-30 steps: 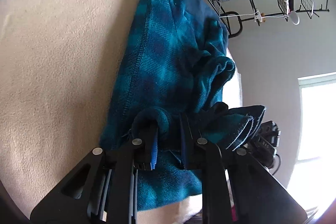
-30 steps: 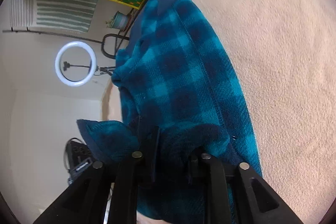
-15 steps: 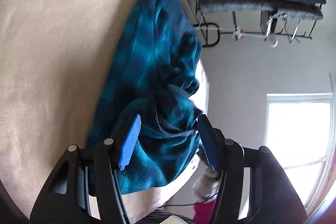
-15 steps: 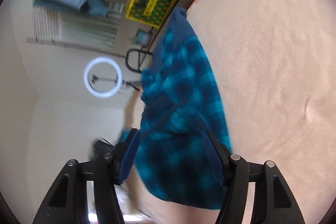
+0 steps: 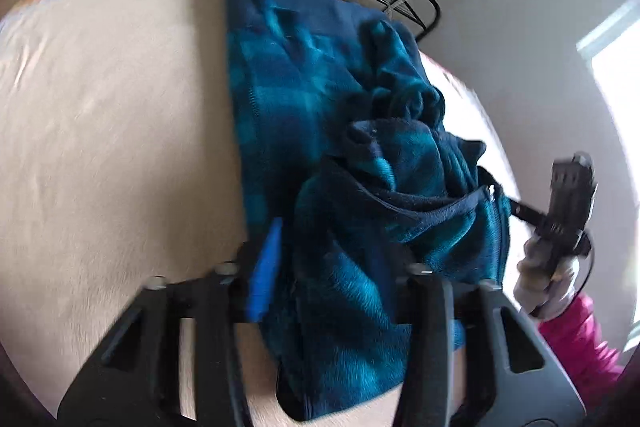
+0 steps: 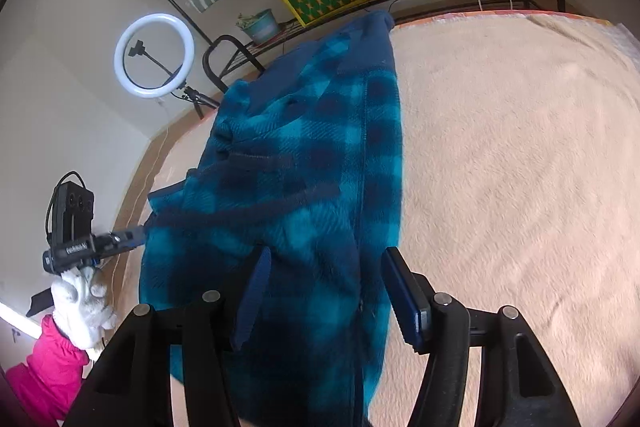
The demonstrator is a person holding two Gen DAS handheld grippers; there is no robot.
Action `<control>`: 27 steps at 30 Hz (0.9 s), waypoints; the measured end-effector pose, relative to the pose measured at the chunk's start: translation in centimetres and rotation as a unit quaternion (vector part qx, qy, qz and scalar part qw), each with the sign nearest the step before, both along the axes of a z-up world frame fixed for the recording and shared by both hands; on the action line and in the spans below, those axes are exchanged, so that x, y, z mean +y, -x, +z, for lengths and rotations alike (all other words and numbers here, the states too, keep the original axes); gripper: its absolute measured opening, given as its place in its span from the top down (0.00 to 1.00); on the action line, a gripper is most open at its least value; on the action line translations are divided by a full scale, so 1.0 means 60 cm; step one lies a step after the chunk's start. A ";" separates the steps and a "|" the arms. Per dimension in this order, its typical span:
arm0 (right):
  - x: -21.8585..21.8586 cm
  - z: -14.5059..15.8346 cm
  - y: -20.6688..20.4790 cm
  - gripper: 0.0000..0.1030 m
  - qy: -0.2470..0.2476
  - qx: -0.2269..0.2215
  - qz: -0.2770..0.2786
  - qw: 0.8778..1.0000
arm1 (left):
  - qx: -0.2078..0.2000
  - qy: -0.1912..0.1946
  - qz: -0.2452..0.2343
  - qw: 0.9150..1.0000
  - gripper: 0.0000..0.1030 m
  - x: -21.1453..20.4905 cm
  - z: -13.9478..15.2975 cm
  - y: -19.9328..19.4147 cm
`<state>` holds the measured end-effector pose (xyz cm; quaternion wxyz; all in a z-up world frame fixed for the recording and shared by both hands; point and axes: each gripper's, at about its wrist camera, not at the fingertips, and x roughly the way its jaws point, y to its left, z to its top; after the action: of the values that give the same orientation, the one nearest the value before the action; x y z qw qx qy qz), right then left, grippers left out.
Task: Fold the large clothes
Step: 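Open both grippers and withdraw them from the folded shirt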
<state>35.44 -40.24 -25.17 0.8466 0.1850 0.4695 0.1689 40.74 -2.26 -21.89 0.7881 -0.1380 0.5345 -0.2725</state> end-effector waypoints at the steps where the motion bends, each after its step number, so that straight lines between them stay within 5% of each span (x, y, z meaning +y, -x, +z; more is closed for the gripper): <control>1: 0.005 -0.001 -0.003 0.44 0.004 -0.001 0.003 1.000 | -0.003 -0.007 -0.003 1.000 0.85 -0.008 -0.001 0.000; 2: 0.011 -0.002 -0.005 0.51 0.009 -0.001 0.008 1.000 | -0.004 -0.009 -0.002 1.000 0.91 -0.010 -0.001 0.000; 3: 0.016 -0.001 -0.006 0.77 0.015 0.000 0.014 1.000 | -0.001 -0.007 0.002 1.000 0.92 -0.012 -0.001 0.000; 4: 0.023 0.001 -0.007 0.85 0.029 0.001 0.015 0.999 | 0.004 -0.010 0.012 1.000 0.92 -0.011 -0.001 -0.001; 7: 0.039 0.022 -0.002 0.93 0.071 -0.022 0.006 0.997 | 0.010 -0.042 0.039 0.998 0.93 -0.009 -0.010 -0.011; 11: 0.034 -0.007 -0.016 0.94 0.115 0.011 -0.037 0.993 | 0.017 -0.041 0.063 0.997 0.91 -0.001 -0.047 -0.016; 14: 0.035 -0.020 -0.014 0.94 0.124 0.020 -0.045 0.991 | 0.000 -0.061 0.056 0.997 0.86 -0.003 -0.032 -0.010; 17: 0.033 0.010 0.003 0.75 0.118 0.007 -0.038 0.992 | -0.016 -0.062 0.071 0.995 0.79 0.011 -0.002 0.006; 19: 0.033 0.041 0.027 0.74 0.134 -0.026 -0.039 0.990 | -0.044 -0.056 0.073 0.995 0.79 0.018 0.033 0.025; 23: 0.078 0.101 0.078 0.74 0.136 -0.093 0.023 0.986 | -0.085 -0.041 0.034 0.995 0.79 0.000 0.078 0.079; 27: 0.168 0.114 0.093 0.74 0.140 -0.119 0.110 0.977 | -0.096 -0.077 -0.025 0.992 0.79 -0.060 0.068 0.106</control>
<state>29.88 -30.13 -18.35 0.8904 -0.0099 0.4015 0.2143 34.36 -5.87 -17.83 0.8368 -0.0369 0.4793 -0.2620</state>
